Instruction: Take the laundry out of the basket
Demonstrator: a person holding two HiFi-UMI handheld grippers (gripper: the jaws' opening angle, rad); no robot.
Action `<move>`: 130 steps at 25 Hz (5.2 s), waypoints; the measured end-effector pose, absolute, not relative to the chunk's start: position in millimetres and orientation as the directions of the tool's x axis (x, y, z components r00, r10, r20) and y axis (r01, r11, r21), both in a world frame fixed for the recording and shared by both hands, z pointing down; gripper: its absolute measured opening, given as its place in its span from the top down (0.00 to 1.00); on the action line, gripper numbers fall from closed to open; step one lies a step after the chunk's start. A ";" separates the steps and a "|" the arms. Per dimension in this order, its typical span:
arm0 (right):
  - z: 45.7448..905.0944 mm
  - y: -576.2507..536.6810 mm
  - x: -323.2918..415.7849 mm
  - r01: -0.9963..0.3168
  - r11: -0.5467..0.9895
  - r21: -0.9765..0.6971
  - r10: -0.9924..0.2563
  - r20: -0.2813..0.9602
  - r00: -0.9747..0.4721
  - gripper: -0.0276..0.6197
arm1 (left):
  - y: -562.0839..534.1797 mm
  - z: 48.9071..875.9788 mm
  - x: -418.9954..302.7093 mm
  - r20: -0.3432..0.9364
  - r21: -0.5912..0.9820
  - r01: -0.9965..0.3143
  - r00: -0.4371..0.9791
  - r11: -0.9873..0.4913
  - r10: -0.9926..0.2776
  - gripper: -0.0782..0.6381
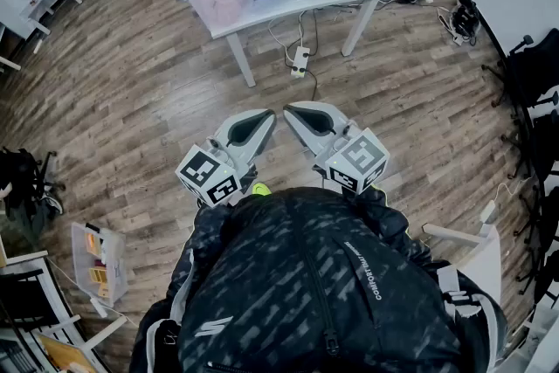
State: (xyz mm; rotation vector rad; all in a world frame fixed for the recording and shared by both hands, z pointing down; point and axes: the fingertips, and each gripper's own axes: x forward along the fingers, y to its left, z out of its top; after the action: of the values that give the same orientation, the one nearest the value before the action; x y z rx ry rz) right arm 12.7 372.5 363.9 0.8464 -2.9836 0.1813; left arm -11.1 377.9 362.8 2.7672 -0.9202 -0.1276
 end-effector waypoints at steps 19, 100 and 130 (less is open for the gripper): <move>367.4 351.7 37.7 -0.519 0.842 -0.150 -0.518 0.052 -0.854 0.96 | 363.2 367.7 8.8 0.004 0.249 -0.594 0.790 -0.765 -0.613 0.88; 347.3 -134.2 -42.2 -0.483 0.874 -0.048 -0.474 0.129 -0.871 0.96 | -131.7 335.7 -70.2 -0.023 0.216 -0.653 0.740 -0.726 -0.672 0.88; 421.2 -316.7 -61.6 -0.291 0.957 0.020 -0.271 0.426 -0.863 0.74 | -304.1 393.7 -90.0 0.078 0.230 -0.741 0.661 -0.631 -0.747 0.88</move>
State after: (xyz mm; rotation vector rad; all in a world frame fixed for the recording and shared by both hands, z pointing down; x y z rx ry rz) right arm -61.6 -316.7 421.2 0.4033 -2.6719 0.0626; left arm -90.0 -304.1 393.7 2.6361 -1.2021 -0.0359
